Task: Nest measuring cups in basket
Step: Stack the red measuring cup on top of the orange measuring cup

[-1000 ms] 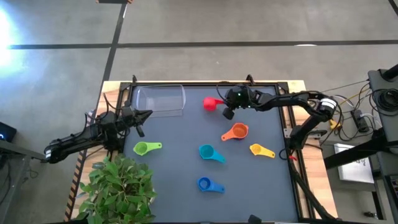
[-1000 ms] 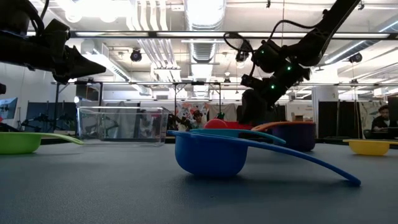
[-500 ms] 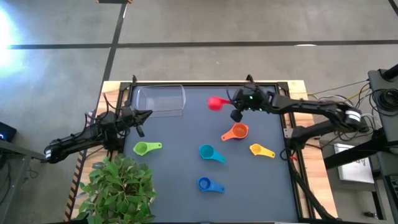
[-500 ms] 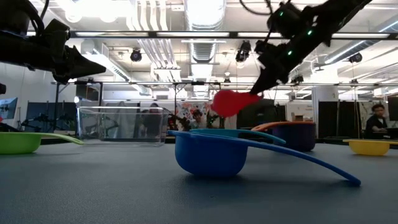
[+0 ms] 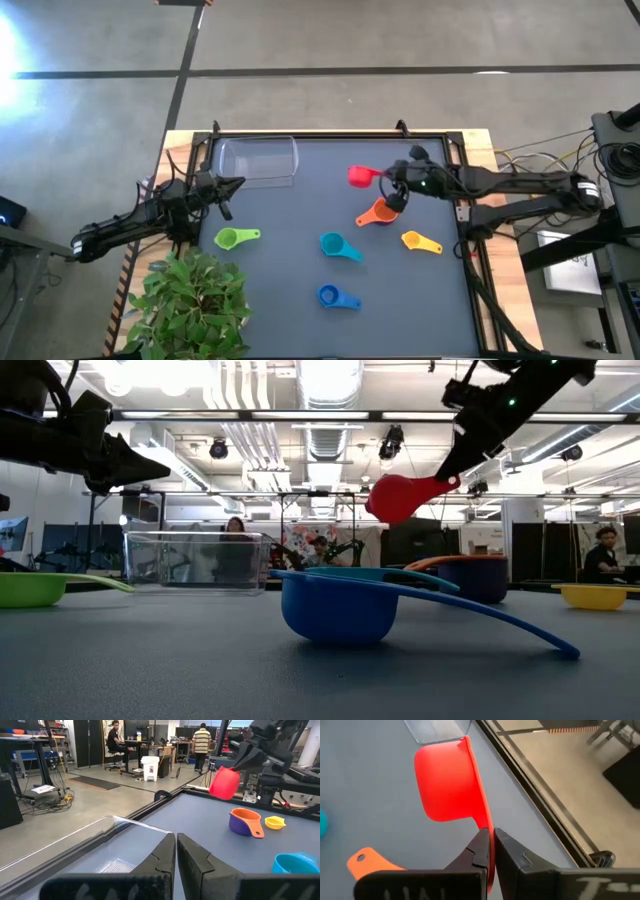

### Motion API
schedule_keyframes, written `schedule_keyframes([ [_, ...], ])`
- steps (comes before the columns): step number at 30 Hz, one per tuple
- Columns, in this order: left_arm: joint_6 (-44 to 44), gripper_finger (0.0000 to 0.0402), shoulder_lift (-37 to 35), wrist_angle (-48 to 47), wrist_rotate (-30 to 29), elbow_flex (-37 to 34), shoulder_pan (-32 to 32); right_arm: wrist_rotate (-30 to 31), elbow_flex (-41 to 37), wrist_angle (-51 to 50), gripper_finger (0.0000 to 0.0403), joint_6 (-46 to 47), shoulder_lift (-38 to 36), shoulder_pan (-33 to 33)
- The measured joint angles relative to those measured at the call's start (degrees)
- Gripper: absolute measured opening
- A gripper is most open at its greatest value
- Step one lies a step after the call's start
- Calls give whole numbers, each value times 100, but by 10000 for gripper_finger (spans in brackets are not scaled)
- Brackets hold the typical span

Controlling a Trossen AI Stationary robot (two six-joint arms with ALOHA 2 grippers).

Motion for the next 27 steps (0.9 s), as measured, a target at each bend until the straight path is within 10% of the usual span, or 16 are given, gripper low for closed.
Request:
schedule_keyframes([
  [27,0,0,0,0,0,0,1,1954,-2,-1937,8,682,-91,2211],
])
